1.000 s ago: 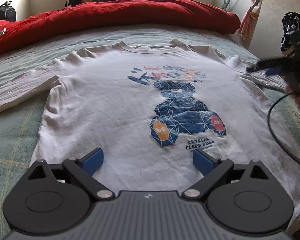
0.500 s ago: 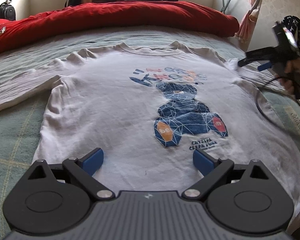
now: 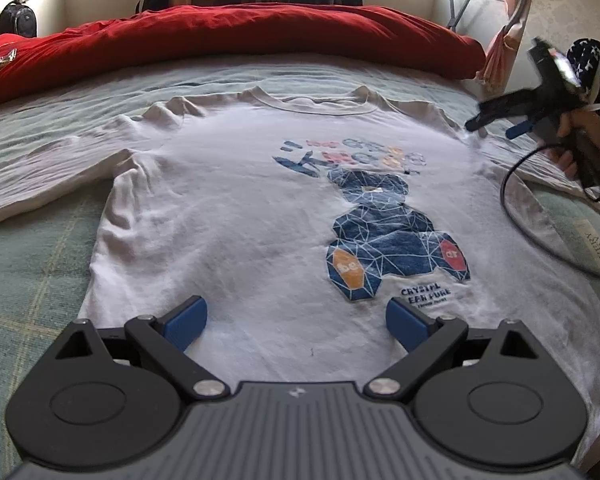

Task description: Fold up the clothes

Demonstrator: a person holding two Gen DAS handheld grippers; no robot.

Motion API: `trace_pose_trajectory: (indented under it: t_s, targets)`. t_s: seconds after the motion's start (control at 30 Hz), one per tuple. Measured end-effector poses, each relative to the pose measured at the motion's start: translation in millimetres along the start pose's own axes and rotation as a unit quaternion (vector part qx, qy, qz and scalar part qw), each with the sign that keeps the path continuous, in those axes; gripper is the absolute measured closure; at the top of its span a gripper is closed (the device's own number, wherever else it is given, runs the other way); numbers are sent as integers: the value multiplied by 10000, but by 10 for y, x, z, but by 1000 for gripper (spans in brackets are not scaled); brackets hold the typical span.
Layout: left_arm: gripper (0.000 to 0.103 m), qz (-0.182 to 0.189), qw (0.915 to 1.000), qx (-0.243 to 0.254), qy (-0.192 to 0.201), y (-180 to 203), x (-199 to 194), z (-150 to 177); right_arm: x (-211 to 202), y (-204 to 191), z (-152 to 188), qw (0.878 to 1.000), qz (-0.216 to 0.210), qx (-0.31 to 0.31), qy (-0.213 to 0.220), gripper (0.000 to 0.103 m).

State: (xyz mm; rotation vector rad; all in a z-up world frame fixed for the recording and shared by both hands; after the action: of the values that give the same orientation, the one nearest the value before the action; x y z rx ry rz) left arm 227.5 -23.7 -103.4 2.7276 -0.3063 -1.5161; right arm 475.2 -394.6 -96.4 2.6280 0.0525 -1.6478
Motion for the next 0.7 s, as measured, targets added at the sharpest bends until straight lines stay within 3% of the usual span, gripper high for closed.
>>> trace_pose_trajectory:
  t_s: [0.07,0.13,0.37,0.5,0.7]
  targets:
    - [7,23,10000,1,-8,-14,-5,-1,150,-42,-57,9988,446,-136,-145,0]
    - [7,34,10000,-31,-3,-38,-19,-2,135,-19,-149,9984,561,-2,-78,0]
    - [7,37,9999,-119,38,-98,-26,2,-211,-375,-318,9984,-214,-429,311,0]
    - [7,50,10000,-73,26,-109,-23,4,187,-522,-410,9990,60,-447,-4,0]
    - [6,103,9999,-49,20,-131,-16,15,442,-447,-518,9998,127,-120,73,0]
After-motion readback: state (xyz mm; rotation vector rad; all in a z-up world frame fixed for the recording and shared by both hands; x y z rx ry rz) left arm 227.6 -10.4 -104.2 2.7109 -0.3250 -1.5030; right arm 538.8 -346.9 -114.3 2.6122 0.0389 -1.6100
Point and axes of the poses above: each gripper's, at about its wrist camera, not at the fingertips, and x roughly the way its jaws point, y to its right, z to its underside, the point moved 1 cm from there along x, roughly the way its jaws point, and after that the axes turned 11 degrees about -y, right-handed, at the moved point
